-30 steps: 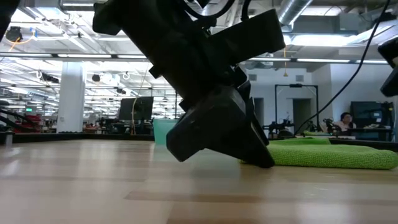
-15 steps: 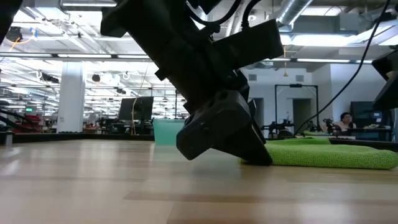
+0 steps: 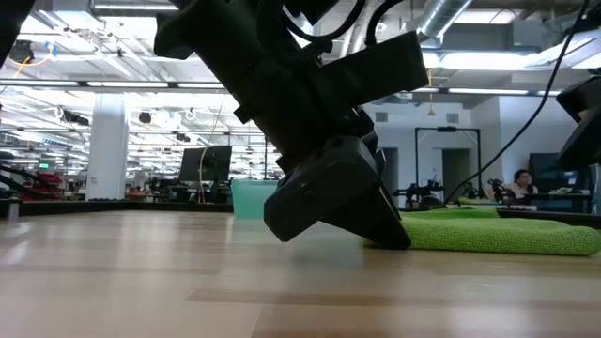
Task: Roll microfiber towels into tight, uniform cylinder then place into a basket
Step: Roll the green microfiber cloth
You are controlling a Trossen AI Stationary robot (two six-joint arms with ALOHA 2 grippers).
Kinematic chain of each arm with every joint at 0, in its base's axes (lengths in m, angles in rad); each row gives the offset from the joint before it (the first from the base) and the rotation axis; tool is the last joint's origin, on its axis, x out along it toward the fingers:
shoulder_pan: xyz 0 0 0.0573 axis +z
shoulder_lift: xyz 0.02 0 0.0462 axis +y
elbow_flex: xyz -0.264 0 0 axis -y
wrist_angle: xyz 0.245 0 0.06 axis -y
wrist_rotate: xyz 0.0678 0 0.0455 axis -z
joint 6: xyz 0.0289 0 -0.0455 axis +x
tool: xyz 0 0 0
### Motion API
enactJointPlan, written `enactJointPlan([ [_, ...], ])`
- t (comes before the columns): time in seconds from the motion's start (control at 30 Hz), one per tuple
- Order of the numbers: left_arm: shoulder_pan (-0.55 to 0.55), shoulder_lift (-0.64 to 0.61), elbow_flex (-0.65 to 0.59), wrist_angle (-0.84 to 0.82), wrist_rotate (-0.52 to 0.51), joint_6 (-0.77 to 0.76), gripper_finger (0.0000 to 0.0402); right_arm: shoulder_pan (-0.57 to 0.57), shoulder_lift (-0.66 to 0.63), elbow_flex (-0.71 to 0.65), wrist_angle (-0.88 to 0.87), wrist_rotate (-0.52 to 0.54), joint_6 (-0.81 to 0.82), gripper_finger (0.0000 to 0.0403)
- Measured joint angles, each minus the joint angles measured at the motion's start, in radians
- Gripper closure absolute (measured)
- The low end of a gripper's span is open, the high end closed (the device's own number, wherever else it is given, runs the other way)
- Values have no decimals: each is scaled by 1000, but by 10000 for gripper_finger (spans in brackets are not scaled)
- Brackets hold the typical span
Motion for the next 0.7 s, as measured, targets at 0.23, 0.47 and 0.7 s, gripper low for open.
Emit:
enactJointPlan([
  [0.23,1,0,-2,26,61,-19,364,-6,0,0,0,-25,-2,218],
  [0.47,1,0,-2,27,69,-54,395,-6,24,0,23,-25,-27,220],
  [0.7,1,0,-2,25,71,-68,390,-6,180,11,118,-27,-199,215],
])
